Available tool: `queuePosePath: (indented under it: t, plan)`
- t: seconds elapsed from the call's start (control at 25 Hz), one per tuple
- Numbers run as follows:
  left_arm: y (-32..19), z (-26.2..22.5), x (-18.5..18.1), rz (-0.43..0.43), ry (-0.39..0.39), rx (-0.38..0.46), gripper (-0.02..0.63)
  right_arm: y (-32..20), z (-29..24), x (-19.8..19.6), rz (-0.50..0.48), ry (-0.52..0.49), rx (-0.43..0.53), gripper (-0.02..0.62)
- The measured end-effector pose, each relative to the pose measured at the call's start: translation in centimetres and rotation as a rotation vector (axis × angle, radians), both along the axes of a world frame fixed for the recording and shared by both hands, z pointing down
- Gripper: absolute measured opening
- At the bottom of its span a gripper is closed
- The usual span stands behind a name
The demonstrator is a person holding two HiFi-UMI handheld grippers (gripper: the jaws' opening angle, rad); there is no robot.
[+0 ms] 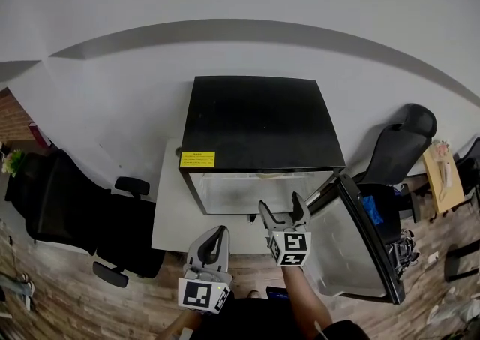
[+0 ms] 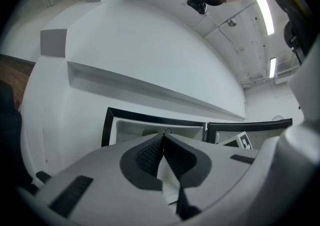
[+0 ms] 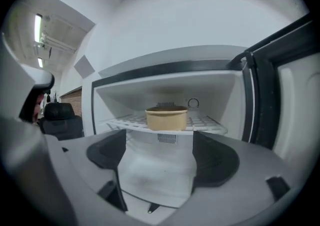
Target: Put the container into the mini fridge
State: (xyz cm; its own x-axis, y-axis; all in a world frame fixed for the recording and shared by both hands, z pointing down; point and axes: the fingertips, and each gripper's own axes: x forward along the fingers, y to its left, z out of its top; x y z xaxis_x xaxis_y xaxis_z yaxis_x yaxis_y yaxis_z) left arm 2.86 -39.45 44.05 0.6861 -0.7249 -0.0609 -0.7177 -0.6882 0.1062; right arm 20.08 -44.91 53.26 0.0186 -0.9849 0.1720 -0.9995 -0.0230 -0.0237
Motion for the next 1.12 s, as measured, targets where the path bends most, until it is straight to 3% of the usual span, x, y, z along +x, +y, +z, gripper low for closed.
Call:
queuePosePath:
  t: [0.04,0.08,0.12,0.16,0.48,0.76,1.12]
  plan:
    - [0.6,0.0,0.2,0.001,-0.001,-0.001,0.008,1.2,-0.2,0.1,0.002,-0.003,0.002,0.427]
    - [1.3,0.0,0.5,0.002,-0.003,-0.001,0.008,2.4,-0.4,0.3,0.014,-0.006,0.010,0.362]
    - [2.0,0.0,0.8,0.003,-0.006,-0.001,0.008,3.7,-0.8,0.6,0.029,-0.010,0.021,0.162]
    - [2.7,0.0,1.1,0.002,-0.009,-0.002,0.008,4.8,-1.1,0.8,0.034,-0.017,0.028,0.074]
    - [9.0,0.4,2.8,-0.057,-0.018,-0.013,0.008,12.4,-2.2,1.3,-0.058,-0.054,0.008,0.026]
    - [12.8,0.4,2.4,-0.093,-0.027,-0.017,0.008,18.3,-5.1,0.1,-0.128,-0.075,0.062,0.021]
    - [13.7,0.7,0.7,-0.078,-0.037,0.007,0.008,22.2,-6.2,-3.4,-0.156,-0.098,0.067,0.021]
